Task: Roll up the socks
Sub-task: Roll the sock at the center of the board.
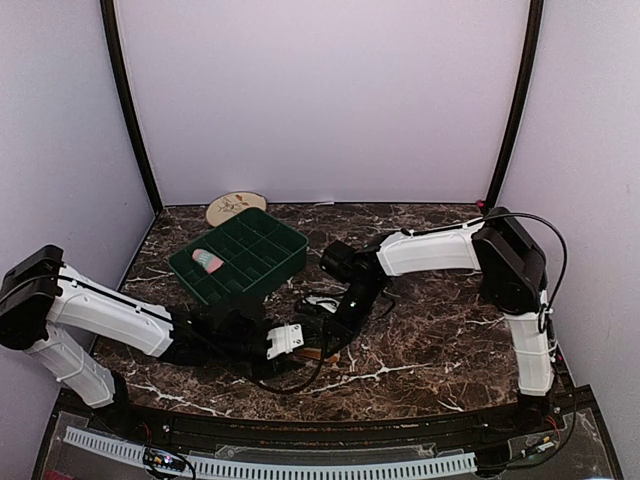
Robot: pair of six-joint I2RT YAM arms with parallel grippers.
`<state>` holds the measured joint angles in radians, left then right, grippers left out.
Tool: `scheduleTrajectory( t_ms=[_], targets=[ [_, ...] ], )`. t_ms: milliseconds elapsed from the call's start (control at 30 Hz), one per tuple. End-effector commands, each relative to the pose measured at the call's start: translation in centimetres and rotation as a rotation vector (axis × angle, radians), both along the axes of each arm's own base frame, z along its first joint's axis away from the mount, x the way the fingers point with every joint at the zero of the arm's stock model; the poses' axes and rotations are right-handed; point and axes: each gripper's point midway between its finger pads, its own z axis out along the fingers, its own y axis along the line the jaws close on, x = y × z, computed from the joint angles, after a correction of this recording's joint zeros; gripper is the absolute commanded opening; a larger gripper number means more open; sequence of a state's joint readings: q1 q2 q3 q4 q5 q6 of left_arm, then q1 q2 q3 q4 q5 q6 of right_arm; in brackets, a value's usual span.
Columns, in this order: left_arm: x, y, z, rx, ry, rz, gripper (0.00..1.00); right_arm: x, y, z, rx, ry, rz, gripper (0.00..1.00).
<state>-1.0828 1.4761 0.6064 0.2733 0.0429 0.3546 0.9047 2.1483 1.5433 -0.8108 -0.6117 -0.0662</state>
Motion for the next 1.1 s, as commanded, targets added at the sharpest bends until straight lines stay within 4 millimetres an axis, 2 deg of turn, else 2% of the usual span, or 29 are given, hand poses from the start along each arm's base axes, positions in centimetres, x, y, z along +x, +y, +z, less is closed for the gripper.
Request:
scheduleTrajectory(
  t_ms=[0,200,300,400,500,833,1067],
  targets=[
    [0.6,-0.4,-1.5,0.100,-0.115,-0.065,0.48,-1.3,-1.0,-1.4,-0.070,0.096,-0.002,0.00],
    [2.3,-1.1,-1.9,0.153,-0.227,-0.072,0.48,-2.0,-1.0,-1.6,-0.069,0.159,-0.003,0.00],
    [3.2,-1.4,-0.9,0.134,-0.305,-0.056,0.49,-2.1,-1.0,-1.8,-0.072,0.179,-0.007,0.00],
    [3.4,-1.6,-0.2,0.120,-0.341,-0.069,0.49,-2.3,-1.0,-2.0,-0.074,0.195,-0.007,0.00],
    [2.9,-1.8,0.1,0.116,-0.351,-0.107,0.49,-2.2,-1.0,-2.1,-0.074,0.202,-0.011,0.00],
    [0.4,-1.5,-1.2,0.148,-0.282,-0.247,0.48,-1.3,-1.0,-2.0,-0.060,0.231,-0.040,0.00],
    [0.4,-1.6,-2.5,0.185,-0.268,-0.270,0.48,-1.3,-0.8,-2.0,-0.054,0.254,-0.040,0.00]
  ],
)
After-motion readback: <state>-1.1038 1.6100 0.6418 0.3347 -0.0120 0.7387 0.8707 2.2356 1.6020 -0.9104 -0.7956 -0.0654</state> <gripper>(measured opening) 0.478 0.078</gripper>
